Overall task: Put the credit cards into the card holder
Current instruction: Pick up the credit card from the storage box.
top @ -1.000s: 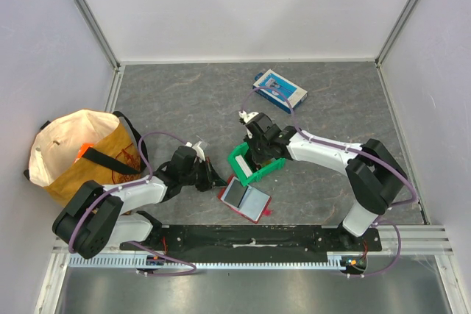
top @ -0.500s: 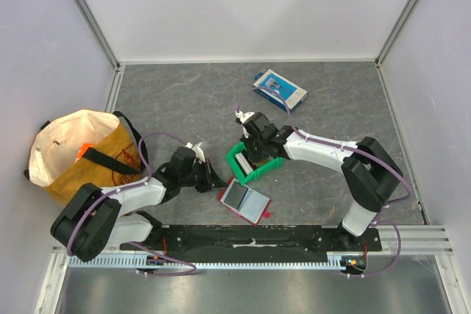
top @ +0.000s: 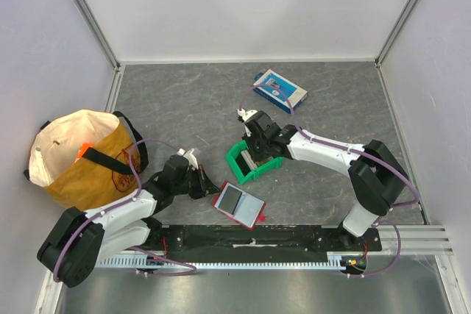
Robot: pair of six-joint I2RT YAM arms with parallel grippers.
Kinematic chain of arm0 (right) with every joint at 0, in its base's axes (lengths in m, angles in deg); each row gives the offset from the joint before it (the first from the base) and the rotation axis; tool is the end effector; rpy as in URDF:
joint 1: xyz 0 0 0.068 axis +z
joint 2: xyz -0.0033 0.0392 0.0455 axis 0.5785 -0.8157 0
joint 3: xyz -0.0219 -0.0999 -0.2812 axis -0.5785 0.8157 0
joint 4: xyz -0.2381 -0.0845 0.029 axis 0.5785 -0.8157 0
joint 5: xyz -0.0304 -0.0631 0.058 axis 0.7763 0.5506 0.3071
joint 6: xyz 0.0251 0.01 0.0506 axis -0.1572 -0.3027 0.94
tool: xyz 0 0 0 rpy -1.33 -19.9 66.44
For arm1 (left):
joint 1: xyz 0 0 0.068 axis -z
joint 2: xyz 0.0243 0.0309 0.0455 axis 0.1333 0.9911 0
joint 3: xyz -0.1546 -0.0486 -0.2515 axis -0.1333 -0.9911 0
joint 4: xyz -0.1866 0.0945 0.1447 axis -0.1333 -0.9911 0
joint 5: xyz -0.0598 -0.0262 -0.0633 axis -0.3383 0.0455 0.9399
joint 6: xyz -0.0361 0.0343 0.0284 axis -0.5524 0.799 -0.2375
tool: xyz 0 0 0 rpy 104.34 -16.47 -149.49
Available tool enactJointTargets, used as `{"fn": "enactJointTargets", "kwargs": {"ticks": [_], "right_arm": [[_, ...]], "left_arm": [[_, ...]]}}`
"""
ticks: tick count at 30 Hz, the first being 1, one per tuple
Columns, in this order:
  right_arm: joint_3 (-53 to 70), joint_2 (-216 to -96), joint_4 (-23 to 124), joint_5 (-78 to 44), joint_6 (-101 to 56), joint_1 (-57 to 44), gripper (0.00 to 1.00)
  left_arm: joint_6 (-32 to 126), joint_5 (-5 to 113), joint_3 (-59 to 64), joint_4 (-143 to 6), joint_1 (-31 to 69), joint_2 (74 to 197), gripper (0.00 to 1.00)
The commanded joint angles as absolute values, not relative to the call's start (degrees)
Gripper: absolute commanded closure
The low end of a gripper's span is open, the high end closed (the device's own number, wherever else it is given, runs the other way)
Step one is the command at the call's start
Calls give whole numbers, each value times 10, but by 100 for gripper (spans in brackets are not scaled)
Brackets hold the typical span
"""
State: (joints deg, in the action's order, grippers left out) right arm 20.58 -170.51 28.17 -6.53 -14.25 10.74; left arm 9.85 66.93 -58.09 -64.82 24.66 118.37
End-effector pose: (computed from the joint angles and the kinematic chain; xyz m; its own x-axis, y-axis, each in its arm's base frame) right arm 0.2419 0.2487 0.2342 -0.7328 -0.3834 -0.5622 -0.5292 0.8404 0.1166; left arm 0.1262 -0.0971 0.1560 -0.9141 -0.2498 -0.3196 0.0627 0.6914 -0.7197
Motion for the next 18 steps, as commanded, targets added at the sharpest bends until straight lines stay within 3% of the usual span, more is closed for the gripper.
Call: {"fn": "enactJointTargets", "kwargs": {"ticks": [1,18], "right_arm": [[178,-1691,285,-88,-124,118,100],[150,-1689,251,-16,-77,177,100]], "left_arm": [[97,643,-588,-666,243,1162,98],[88,599,-583,-723,244,1137,98]]}}
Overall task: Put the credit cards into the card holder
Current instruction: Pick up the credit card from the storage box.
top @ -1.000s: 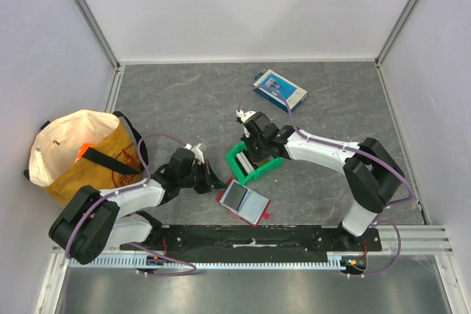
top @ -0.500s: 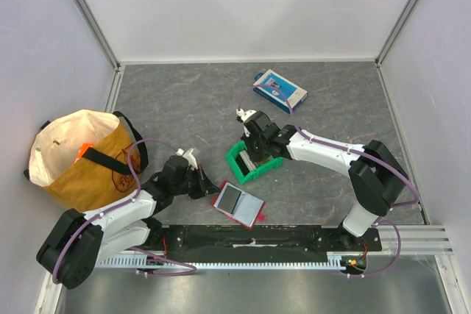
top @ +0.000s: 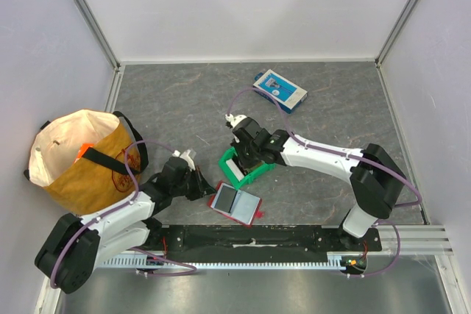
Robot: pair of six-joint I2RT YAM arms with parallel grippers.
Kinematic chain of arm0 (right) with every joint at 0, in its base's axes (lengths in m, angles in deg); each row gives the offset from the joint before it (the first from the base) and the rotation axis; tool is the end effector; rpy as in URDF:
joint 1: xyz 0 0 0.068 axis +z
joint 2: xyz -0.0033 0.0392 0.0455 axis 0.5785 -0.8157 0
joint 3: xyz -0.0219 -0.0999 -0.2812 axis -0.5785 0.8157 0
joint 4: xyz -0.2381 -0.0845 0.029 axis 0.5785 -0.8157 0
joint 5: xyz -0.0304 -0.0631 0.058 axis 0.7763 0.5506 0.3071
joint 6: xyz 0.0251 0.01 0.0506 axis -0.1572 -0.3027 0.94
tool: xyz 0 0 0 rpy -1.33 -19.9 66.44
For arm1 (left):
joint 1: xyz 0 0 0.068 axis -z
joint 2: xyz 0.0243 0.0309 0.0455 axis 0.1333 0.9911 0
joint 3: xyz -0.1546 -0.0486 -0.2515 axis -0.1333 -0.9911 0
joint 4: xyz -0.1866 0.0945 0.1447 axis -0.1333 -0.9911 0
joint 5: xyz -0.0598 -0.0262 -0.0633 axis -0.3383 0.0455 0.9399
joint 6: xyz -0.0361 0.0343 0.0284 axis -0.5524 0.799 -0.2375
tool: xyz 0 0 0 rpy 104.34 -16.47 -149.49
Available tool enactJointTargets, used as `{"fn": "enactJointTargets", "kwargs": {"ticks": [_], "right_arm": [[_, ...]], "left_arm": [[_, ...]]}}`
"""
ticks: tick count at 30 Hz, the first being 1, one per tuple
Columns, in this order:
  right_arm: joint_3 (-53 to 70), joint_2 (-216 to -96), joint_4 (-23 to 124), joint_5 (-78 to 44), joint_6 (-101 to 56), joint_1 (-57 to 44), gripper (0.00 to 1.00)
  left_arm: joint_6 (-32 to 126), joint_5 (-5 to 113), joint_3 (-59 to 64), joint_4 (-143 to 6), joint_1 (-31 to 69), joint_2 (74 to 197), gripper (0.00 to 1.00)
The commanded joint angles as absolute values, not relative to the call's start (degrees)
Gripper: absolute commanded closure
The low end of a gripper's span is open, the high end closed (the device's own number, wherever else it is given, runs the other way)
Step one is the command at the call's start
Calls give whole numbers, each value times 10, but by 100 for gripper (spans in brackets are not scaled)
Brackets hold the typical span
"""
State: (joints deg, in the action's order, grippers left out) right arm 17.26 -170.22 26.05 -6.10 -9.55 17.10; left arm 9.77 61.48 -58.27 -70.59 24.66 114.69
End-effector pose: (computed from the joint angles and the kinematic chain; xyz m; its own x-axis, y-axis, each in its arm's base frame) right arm 0.2163 0.2779 0.2509 -0.7243 -0.3843 -0.5724 -0.5606 0.8116 0.1644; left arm 0.1196 -0.0886 0.1545 -0.8949 -0.2894 -0.3397 0.0115 0.7459 -0.6659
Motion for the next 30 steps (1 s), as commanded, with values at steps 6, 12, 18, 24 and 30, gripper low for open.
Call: {"fn": "enactJointTargets", "kwargs": {"ticks": [6,12,18,24,30], "right_arm": [[152,-1679,236,114,-108,167,100],[163,-1658,249,139,-137,137,100],[182,-1648,256,143,-165,98,100],[191,-1647,263,143,-186,67,100],[196,-1644,267,149,-212,44,100]], "left_arm": [[88,595,-586,-736,244,1118,98],[88,597,-591,-740,245,1104,98],[90,598,-587,-739,244,1108,98],[95,597,-584,-743,244,1108,98],[95,597,-584,-743,244,1107,98]]}}
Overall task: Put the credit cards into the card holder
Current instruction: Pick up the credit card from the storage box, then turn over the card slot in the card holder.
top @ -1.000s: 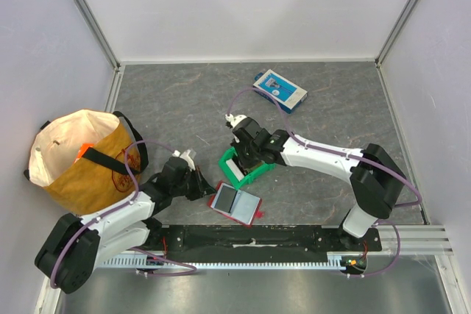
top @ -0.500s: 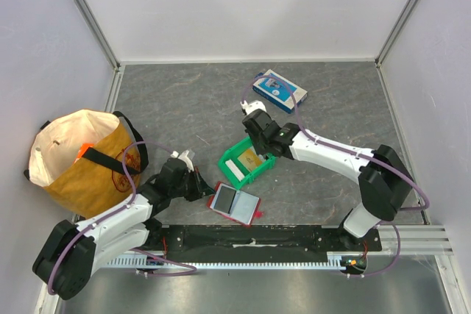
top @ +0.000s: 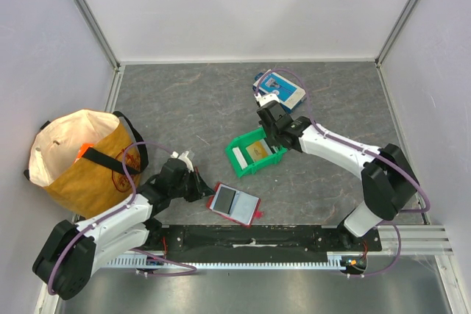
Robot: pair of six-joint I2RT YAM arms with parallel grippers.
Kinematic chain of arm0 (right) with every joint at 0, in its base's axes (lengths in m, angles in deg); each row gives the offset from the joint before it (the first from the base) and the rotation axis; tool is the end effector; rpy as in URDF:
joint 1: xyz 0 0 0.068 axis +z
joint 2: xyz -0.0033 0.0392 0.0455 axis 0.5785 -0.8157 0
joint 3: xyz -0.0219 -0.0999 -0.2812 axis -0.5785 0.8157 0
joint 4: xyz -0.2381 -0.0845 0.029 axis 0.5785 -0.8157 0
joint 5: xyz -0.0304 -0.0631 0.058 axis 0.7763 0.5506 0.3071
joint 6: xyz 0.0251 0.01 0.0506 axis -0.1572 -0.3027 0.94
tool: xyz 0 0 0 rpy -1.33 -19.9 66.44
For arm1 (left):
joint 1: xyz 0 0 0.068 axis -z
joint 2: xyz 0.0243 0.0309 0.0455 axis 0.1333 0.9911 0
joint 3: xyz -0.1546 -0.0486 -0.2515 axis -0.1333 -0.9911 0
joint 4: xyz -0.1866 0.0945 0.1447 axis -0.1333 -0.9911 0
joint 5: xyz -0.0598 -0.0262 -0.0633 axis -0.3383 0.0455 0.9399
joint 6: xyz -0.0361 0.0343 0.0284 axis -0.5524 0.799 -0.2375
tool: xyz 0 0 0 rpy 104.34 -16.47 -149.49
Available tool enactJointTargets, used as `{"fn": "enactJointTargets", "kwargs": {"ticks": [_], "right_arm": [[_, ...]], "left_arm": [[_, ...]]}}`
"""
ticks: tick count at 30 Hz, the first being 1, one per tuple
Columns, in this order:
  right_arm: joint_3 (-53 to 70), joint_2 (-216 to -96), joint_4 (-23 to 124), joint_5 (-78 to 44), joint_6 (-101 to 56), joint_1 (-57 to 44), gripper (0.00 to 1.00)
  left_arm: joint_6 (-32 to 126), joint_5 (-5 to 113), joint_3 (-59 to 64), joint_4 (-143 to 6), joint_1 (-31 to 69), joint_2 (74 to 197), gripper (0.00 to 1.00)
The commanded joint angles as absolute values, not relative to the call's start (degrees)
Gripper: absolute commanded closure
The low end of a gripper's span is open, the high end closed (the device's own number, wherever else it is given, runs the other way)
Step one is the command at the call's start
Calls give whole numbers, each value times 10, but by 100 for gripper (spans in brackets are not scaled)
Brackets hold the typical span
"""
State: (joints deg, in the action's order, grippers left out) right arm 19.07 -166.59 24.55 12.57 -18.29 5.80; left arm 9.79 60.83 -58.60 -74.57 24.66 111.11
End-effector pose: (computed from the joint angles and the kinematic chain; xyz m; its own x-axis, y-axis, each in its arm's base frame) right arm 0.2616 0.2087 0.2622 -0.6782 -0.3535 -0.6442 -0.3214 0.9311 -0.1726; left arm 0.1122 -0.0834 0.1547 -0.8947 -0.2919 -0.3380 0.0014 0.7550 -0.6557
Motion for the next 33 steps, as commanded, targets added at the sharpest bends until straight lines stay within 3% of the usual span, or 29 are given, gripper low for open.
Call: {"fn": "enactJointTargets", "kwargs": {"ticks": [1,10,18,24,33], "right_arm": [[194,-1643,269,148,-215,40,100],[154,-1591,252,67,-186,36,100],[236,-1482,317,-64,-32,74,100],[328,-1474,414,-44,88,206,100],[386,-1506,507,58,191,287,100]], "left_arm": [[95,597,-584,-743,244,1107,98],[86,570,-579,-763,244,1080,98],[5,494,-613,-839,244,911,98],[-23,477,-592,-924,244,764,98],[-36,505,-575,-932,245,765,98]]}}
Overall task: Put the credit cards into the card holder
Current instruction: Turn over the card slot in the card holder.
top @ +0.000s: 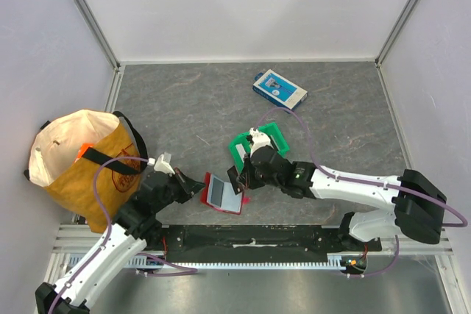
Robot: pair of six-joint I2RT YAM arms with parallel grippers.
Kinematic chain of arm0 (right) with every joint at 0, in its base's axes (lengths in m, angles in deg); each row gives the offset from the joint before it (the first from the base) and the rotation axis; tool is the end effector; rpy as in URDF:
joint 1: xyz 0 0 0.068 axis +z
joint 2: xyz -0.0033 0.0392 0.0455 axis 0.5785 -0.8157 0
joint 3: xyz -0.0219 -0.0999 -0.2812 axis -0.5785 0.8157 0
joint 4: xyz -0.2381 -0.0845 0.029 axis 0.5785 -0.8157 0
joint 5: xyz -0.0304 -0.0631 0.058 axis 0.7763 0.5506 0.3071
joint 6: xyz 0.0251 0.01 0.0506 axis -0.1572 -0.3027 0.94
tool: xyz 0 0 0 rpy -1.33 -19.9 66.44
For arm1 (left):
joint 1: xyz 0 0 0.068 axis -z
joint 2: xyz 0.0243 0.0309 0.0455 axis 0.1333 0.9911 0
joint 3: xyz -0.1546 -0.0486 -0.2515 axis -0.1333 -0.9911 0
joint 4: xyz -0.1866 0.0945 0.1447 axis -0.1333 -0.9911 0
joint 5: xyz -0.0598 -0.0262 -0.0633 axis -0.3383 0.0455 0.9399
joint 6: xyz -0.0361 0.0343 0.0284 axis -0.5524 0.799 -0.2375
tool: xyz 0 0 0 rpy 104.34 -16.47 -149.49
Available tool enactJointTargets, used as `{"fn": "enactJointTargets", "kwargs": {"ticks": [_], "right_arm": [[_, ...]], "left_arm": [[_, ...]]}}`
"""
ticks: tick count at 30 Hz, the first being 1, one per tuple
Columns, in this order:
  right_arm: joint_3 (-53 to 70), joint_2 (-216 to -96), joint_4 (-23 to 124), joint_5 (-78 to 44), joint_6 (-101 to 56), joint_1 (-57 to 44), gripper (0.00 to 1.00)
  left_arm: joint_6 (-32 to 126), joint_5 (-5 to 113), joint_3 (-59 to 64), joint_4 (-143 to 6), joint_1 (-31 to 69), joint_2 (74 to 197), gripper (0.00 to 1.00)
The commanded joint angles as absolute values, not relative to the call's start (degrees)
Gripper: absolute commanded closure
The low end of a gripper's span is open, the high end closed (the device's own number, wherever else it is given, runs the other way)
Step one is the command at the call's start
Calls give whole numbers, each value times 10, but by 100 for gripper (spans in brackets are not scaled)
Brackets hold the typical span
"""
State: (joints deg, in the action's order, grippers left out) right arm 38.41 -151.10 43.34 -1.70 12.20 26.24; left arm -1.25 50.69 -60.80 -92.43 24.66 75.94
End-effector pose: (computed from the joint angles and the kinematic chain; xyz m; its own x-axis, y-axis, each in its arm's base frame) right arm 0.1354 0.2394 0.2567 -0.7687 -0.0354 -0.6386 -0.4207 0.7801 0.4631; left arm 0.0686 -0.0474 0.1689 -0.7211 -0.5615 -0.4058 -0.0558 0.6309 -0.7738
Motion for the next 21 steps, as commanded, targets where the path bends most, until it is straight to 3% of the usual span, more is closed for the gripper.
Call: {"fn": "enactJointTargets", "kwargs": {"ticks": [1,13,21], "right_arm": [[386,-1505,507,69,198,293,100],[355,-1544,512,294,313,390,100],[319,-1584,513,366,359,424,100]], "left_arm": [[-34,498,-563,-938,246,770,98],[-67,484,-570,-941,246,766,98],[-79,485,-581,-941,247,762,98]]}}
